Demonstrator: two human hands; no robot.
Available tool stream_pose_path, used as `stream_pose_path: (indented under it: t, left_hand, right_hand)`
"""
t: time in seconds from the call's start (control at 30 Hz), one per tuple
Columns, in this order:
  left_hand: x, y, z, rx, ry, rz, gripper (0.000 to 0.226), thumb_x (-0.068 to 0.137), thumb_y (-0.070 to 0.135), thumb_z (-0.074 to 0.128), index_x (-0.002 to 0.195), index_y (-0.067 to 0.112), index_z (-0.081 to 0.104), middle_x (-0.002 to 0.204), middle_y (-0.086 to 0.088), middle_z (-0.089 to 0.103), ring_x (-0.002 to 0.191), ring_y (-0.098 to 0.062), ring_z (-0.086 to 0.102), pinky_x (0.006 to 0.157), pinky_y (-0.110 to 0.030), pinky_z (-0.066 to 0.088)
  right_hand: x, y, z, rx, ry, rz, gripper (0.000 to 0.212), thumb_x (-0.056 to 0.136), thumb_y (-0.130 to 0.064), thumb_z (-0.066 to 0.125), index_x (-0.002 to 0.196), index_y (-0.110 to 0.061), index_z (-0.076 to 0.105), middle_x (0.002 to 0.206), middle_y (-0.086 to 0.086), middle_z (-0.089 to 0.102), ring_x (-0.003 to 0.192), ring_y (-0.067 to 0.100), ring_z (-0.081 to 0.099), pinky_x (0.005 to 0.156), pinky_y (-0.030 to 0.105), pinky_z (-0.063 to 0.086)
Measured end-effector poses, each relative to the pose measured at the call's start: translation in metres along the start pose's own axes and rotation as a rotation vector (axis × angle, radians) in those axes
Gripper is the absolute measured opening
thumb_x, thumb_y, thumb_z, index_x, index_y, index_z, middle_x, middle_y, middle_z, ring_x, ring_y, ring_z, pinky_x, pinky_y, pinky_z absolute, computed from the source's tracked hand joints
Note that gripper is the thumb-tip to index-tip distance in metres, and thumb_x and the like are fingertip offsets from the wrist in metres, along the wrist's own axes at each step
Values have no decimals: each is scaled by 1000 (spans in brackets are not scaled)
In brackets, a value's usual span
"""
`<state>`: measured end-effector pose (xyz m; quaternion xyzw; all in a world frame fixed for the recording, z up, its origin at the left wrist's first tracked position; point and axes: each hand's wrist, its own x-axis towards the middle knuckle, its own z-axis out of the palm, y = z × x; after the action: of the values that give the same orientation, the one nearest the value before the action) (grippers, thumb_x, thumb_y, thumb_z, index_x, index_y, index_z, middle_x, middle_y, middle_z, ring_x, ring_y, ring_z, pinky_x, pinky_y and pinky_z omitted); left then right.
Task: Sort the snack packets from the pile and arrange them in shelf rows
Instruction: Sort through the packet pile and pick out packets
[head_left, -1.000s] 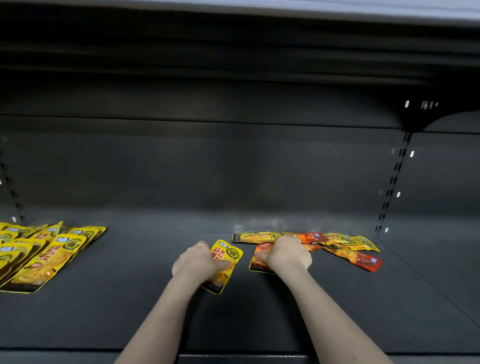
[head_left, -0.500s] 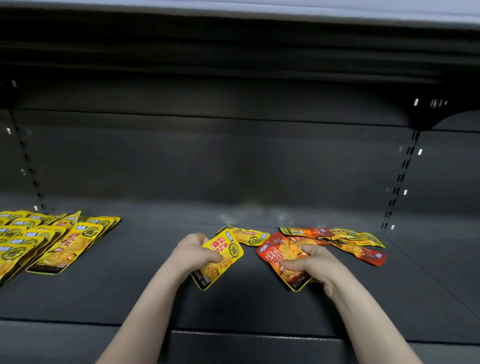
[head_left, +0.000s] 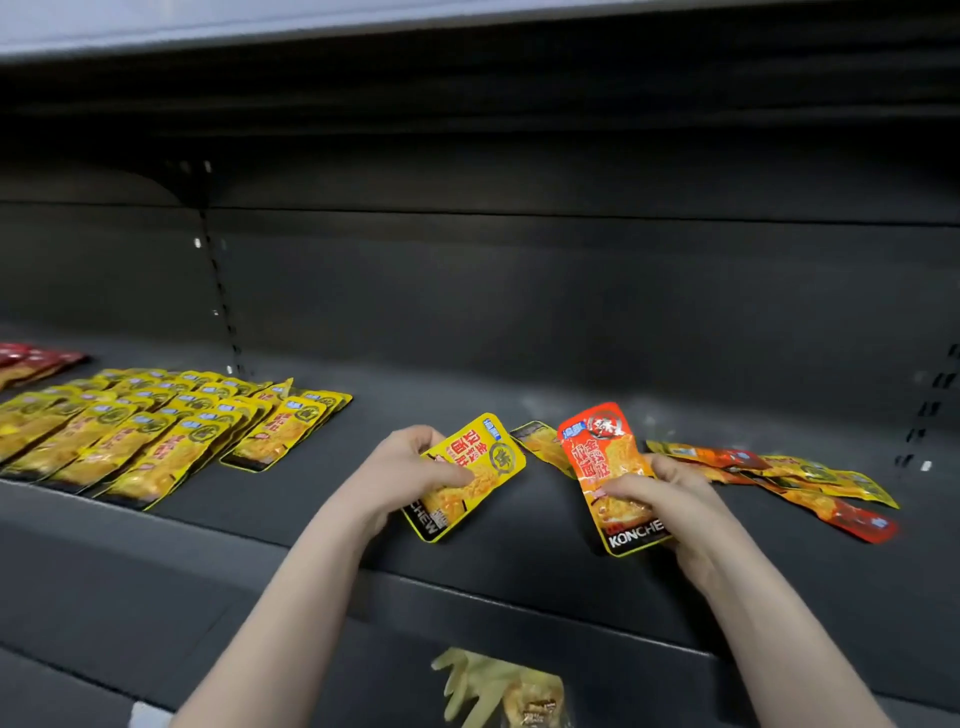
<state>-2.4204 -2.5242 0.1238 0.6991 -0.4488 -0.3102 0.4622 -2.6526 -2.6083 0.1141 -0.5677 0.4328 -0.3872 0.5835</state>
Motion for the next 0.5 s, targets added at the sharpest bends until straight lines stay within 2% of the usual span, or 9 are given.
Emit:
stream_pose_path:
  t: [0.1, 0.23, 0.37, 0.43, 0.5]
  left_hand:
    - [-4, -9, -25, -1, 43, -16, 21, 75, 7, 75, 88, 9, 58, 79, -6, 65, 65, -17, 59, 62, -27, 47]
    - [-3, -26, -66, -14, 113, -24, 24, 77, 6, 72, 97, 5, 58, 82, -6, 65, 70, -18, 60, 69, -31, 49]
    - [3, -55, -112, 55, 263, -13, 29, 65, 24, 72, 83, 17, 52, 81, -3, 63, 79, -25, 61, 81, -40, 49]
    - [7, -71, -134, 126, 329, 3, 29, 72, 24, 70, 91, 16, 50, 86, -3, 60, 86, -27, 58, 77, -36, 45]
    - [12, -87, -154, 206, 382, 23, 26, 82, 19, 65, 101, 14, 47, 89, -3, 56, 93, -28, 55, 72, -31, 36]
  right_hand:
    - [3, -1, 26, 42, -9, 18, 20, 75, 2, 67, 92, -7, 63, 74, 8, 66, 65, 21, 60, 61, 29, 45]
    - [9, -1, 69, 109, 14, 5, 15, 77, 1, 65, 89, -9, 63, 71, 7, 65, 63, 21, 59, 58, 28, 45]
    - [16, -2, 126, 156, 75, -46, 12, 80, 0, 63, 82, -12, 64, 60, -1, 65, 56, 15, 60, 59, 27, 45]
    - [21, -2, 157, 187, 93, -65, 10, 81, -2, 64, 81, -12, 64, 57, -4, 67, 52, 10, 61, 58, 27, 45]
    - [25, -1, 184, 198, 122, -76, 9, 81, -3, 65, 82, -12, 64, 59, -4, 69, 56, 12, 62, 59, 28, 46]
